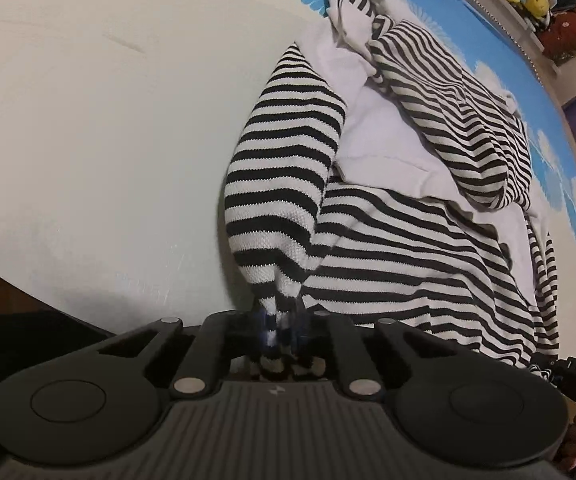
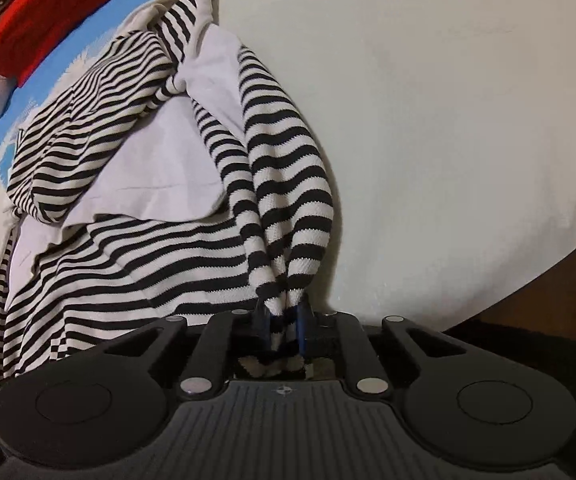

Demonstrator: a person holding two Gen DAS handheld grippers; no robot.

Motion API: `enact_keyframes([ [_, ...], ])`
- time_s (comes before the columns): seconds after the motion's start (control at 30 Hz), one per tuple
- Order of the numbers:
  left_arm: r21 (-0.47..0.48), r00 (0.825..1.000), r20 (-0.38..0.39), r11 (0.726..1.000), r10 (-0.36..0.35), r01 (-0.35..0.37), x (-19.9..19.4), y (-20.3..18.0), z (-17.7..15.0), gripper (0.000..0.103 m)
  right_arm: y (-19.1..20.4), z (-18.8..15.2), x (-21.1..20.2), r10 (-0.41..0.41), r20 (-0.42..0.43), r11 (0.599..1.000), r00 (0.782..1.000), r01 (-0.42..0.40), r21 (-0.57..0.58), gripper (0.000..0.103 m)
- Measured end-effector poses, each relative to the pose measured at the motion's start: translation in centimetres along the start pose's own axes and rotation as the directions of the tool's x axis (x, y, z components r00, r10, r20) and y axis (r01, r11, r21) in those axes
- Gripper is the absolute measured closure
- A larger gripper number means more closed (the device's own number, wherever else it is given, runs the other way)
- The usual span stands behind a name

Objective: Fold small clothes

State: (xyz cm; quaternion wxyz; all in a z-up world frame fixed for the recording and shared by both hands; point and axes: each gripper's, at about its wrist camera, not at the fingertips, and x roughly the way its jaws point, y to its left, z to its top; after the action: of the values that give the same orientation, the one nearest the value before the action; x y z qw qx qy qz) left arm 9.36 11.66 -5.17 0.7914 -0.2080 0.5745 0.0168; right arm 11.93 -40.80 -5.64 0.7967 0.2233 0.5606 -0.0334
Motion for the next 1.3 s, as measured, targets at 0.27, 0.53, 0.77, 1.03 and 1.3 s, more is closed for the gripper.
enact_keyframes([
  [0.27,0.026,0.999,-0.045,1.0,0.013,-0.012,1.0,-0.1,-0.2,0.079,0.2,0.0,0.4,-0.017,-0.017,1.0,1.0,0.016,-0.021,0.09],
  [0.53,0.03,0.999,-0.045,0.999,0.012,-0.011,0.9,0.0,-0.2,0.079,0.3,-0.1,0.5,-0.021,-0.02,0.999,1.0,0.021,-0.029,0.088],
  [0.77,0.044,1.0,-0.026,0.999,-0.006,0.007,0.7,-0.1,-0.3,0.09,0.4,0.0,0.4,-0.022,-0.015,0.999,1.0,0.021,-0.041,0.09],
  [1.03,0.097,0.993,0.088,0.993,-0.077,0.068,-2.9,-0.9,0.1,0.096,0.5,0.7,-3.3,0.071,0.132,0.997,0.989,-0.068,-0.032,0.095],
  [1.3,0.241,0.95,0.183,0.948,-0.255,0.208,-12.9,-2.7,0.9,0.096,0.1,2.0,-13.0,0.263,0.249,0.965,0.932,-0.255,-0.067,0.096],
])
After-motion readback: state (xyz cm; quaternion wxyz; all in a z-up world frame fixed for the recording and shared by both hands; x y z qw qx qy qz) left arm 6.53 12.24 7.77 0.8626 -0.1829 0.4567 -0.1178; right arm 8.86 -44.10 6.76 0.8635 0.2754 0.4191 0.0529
